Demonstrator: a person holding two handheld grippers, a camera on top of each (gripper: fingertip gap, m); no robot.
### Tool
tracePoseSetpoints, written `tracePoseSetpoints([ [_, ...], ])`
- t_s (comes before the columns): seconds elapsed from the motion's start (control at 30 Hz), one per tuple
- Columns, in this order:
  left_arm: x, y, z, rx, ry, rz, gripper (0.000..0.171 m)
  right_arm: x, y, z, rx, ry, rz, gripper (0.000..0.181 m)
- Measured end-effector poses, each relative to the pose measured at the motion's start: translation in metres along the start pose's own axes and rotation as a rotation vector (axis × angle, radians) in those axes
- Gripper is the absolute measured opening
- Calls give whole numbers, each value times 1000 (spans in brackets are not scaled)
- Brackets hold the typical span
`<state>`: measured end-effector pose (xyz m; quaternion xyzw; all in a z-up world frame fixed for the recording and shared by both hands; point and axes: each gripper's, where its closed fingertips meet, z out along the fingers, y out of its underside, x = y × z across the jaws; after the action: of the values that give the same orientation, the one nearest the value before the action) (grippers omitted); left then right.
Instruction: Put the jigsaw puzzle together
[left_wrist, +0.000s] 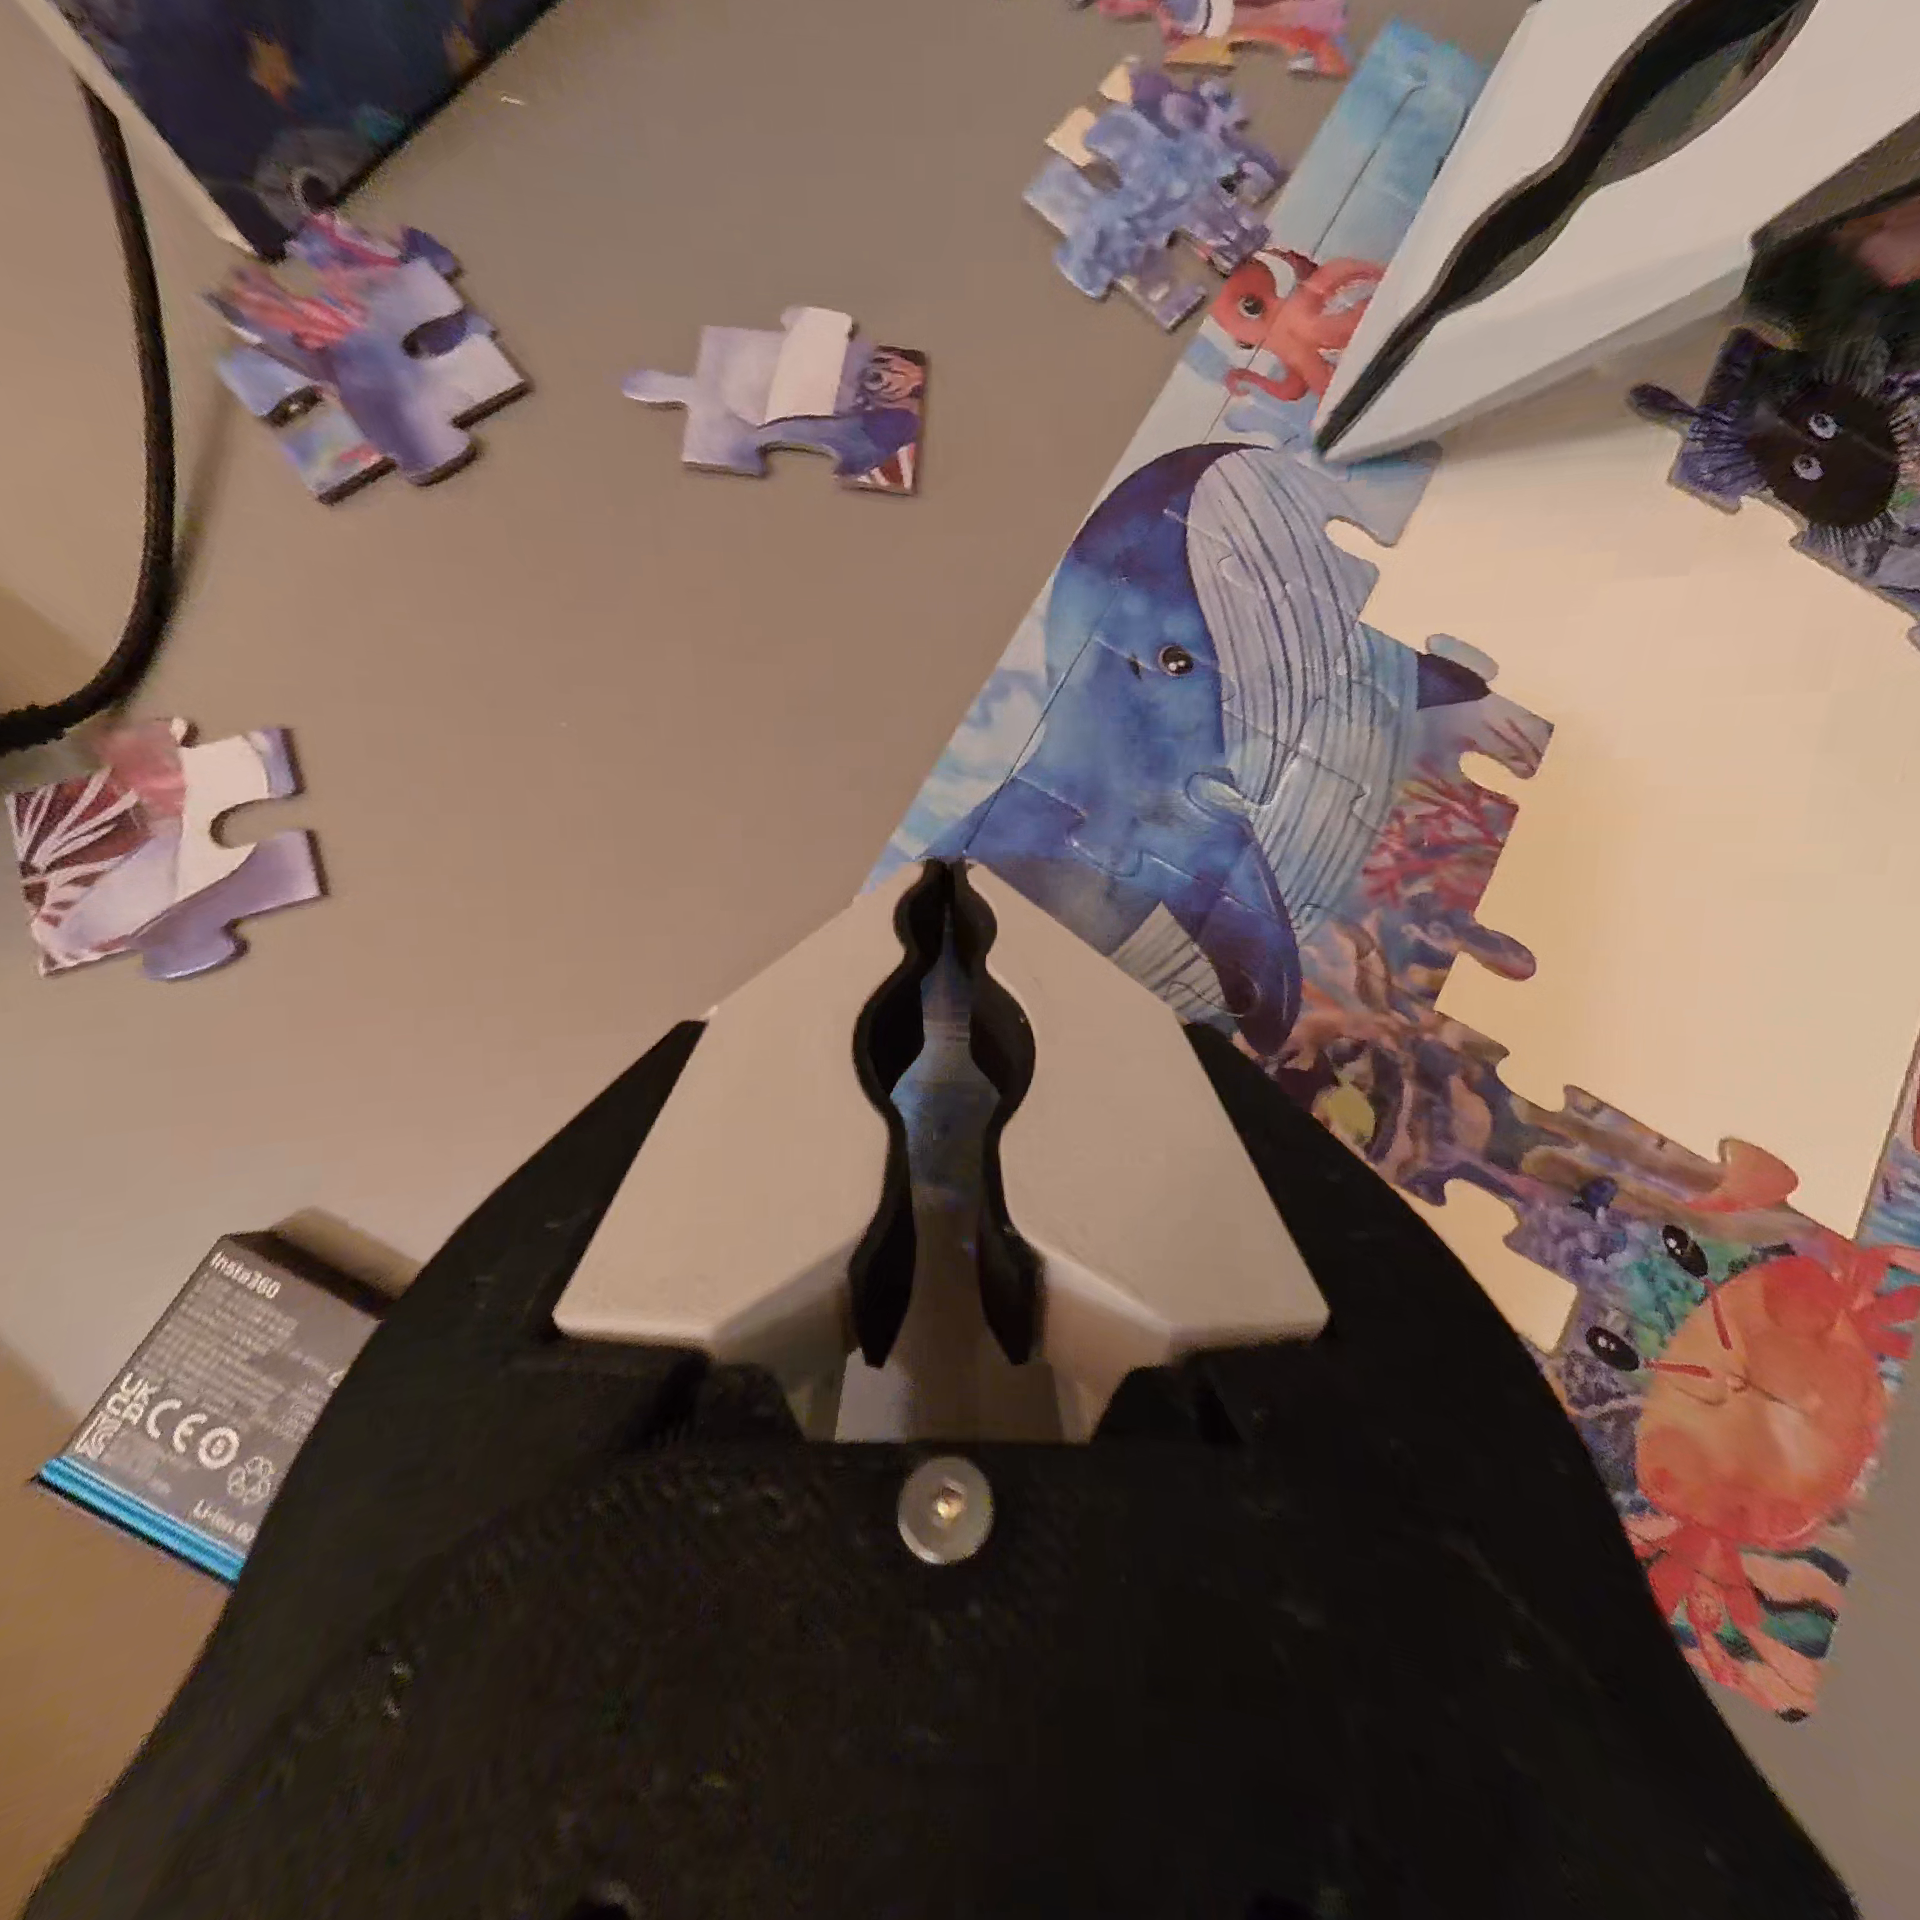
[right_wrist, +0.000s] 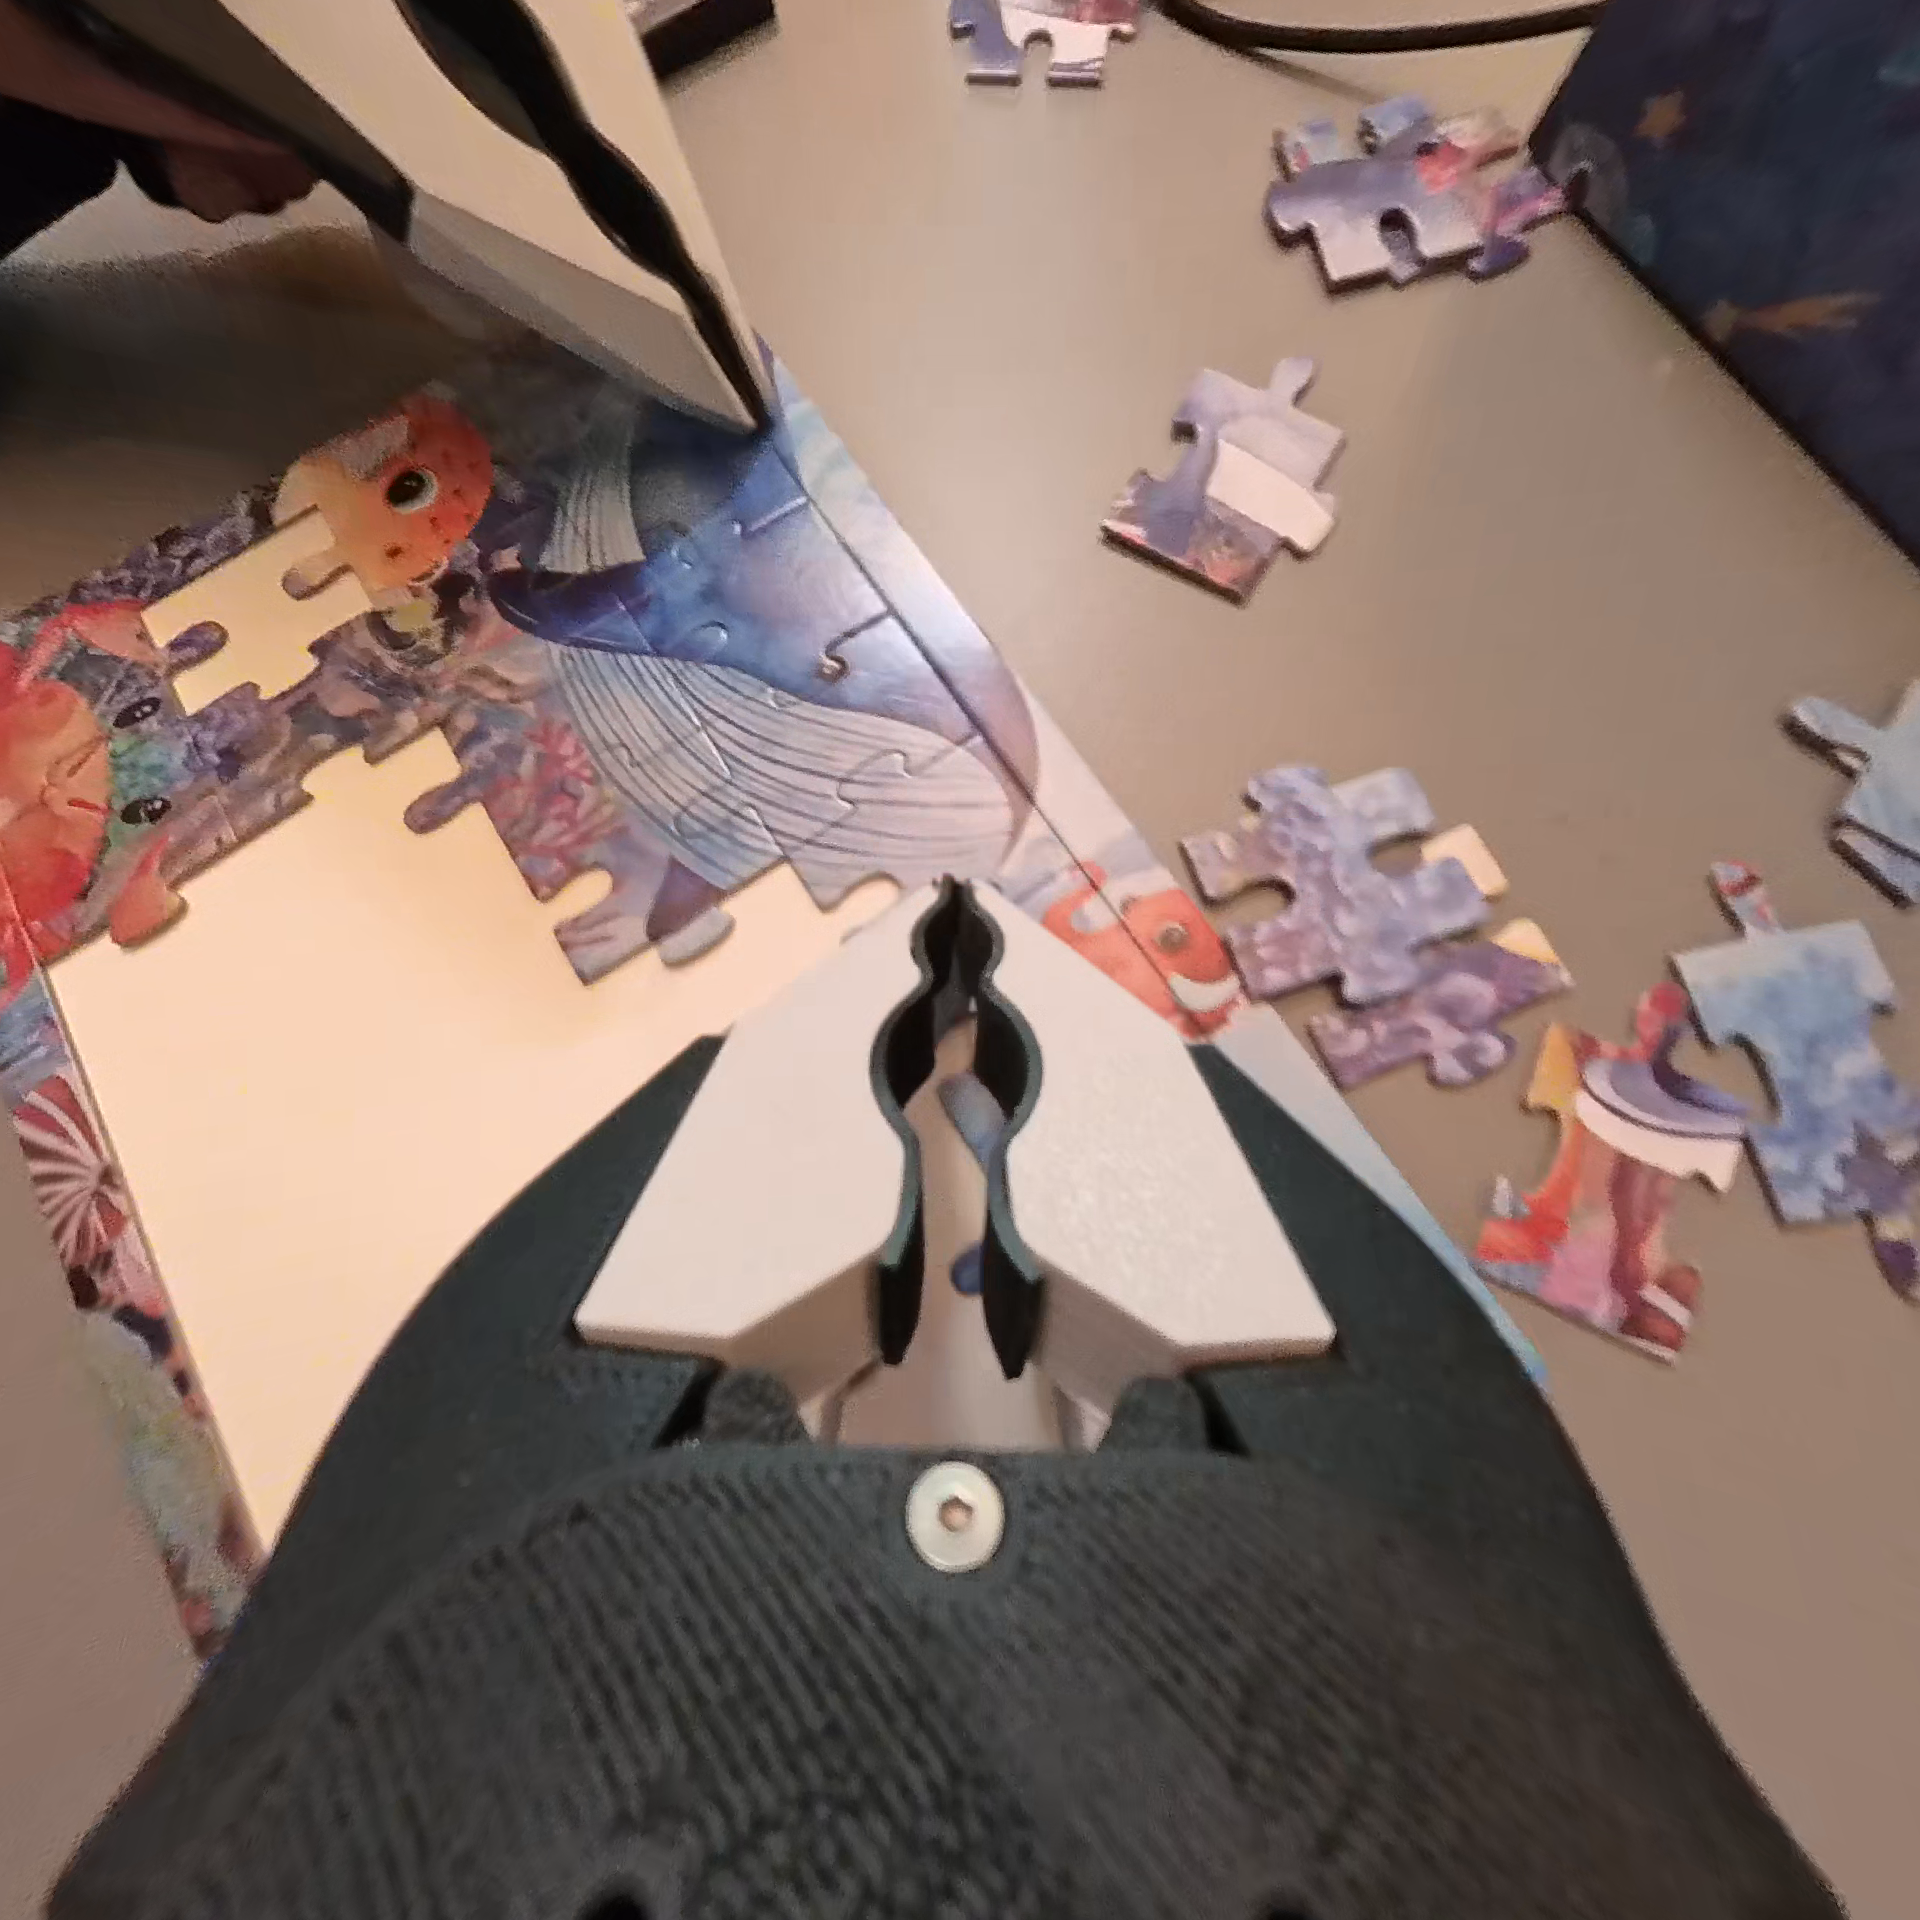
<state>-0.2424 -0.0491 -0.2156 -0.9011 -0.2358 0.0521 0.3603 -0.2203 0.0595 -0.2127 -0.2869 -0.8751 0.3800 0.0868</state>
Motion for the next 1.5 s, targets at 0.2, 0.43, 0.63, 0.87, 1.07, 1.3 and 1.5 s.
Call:
tracePoseSetpoints([
  [0.2, -3, -1, 0, 7, -23, 36, 0, 16, -11, -14, 53, 90, -32, 0],
  [0.43, -9, -4, -4, 40, -65, 50, 0, 108, 24, -93, 152, 305, 134, 0],
  [0.63, 21, -20, 8, 60, -45, 87, 2, 56, 10, -55, 114, 141, 82, 0],
  [0.87, 49, -25, 29, 7, -133, 203, 0, 23, 12, -16, -2, 106, 9, 0],
  [1.07, 49, -23, 28, 5, -103, 158, 0, 43, 33, -38, -19, 48, 187, 0],
  [1.3, 49, -23, 28, 12, -108, 166, 0, 31, 12, -30, 37, 88, 79, 0],
  [1.5, 49, -23, 28, 17, -97, 157, 0, 20, 19, -21, -27, 61, 54, 0],
])
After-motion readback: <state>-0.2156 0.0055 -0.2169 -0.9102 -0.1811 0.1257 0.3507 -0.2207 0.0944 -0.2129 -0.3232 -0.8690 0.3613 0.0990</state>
